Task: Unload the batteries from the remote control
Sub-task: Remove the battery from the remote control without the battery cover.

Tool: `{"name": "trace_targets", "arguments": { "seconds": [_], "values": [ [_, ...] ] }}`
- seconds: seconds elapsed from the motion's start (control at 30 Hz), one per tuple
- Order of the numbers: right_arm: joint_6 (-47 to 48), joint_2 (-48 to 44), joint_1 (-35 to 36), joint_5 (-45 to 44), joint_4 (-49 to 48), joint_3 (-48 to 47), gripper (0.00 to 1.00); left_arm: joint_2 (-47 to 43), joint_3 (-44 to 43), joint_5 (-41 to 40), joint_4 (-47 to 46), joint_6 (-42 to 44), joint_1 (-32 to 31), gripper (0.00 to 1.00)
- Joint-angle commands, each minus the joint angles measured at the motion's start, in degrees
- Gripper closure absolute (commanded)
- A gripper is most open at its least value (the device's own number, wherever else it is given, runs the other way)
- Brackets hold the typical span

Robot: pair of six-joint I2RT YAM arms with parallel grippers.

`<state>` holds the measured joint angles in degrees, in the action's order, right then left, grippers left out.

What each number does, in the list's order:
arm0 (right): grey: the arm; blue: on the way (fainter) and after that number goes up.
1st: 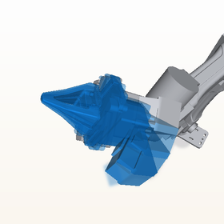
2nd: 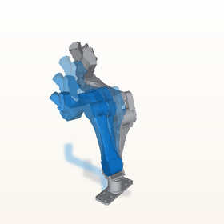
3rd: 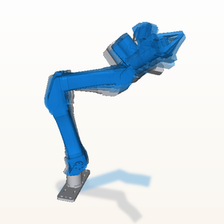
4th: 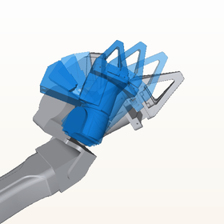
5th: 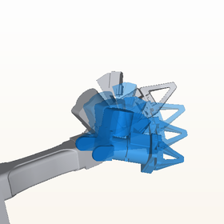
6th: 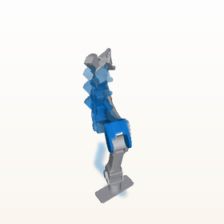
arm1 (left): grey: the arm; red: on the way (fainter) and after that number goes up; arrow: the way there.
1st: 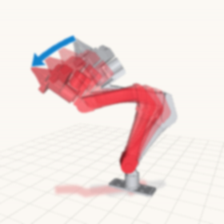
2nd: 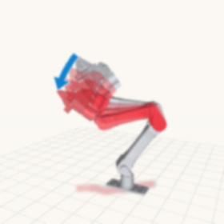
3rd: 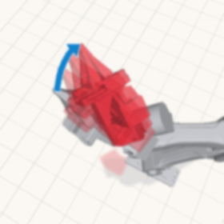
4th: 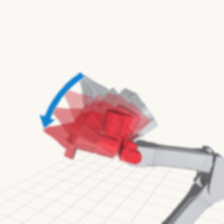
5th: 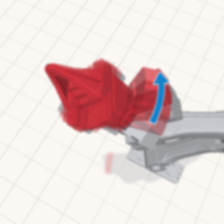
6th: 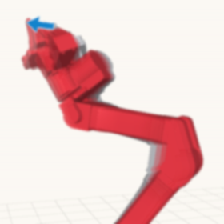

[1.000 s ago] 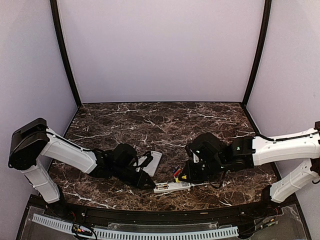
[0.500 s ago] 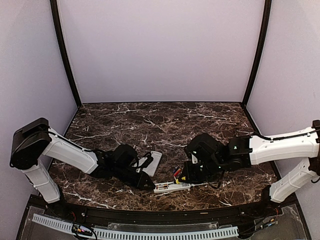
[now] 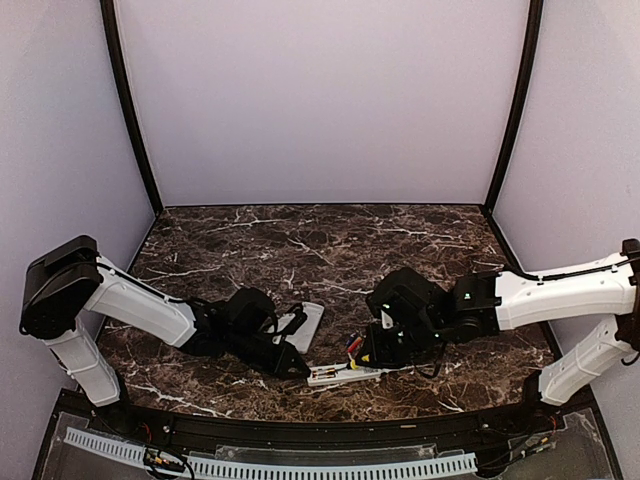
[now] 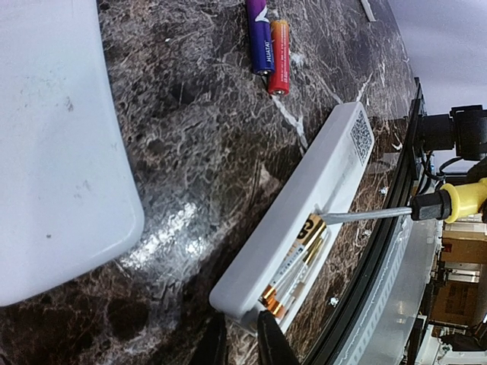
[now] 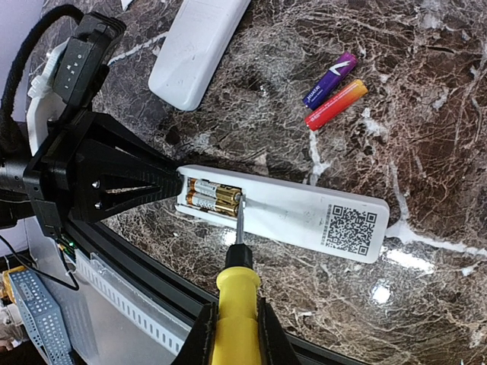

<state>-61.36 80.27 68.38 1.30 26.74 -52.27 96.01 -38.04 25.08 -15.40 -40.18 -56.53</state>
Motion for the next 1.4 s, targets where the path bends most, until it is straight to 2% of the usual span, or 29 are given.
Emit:
{"name": "trace_targets", "arguments": {
  "seconds": [0.0,0.27,0.8,1.37],
  "values": [
    [-0.19,1.09,0.48,-0.6,-0.4,-0.57,1.0,0.79,-0.78,0.79,-0.15,0.19,-0.42,0.87],
    [-1.87,0.53,0.5,0.29,-3.46,1.41,1.0,1.61,-0.89,1.22,-0.64,0.06,-0.43,0.9],
    [-5.97,-4.5,-0.56,4.4,-17.79,7.71,1.0,1.82,-0.89,1.25,-0.86,-0.05,-0.67,0.92],
    [-7.77,-7.62,-1.73,5.96,-24.27,10.58,1.0,1.99,-1.07,1.02,-0.69,0.03,-0.99,0.93]
  ]
}}
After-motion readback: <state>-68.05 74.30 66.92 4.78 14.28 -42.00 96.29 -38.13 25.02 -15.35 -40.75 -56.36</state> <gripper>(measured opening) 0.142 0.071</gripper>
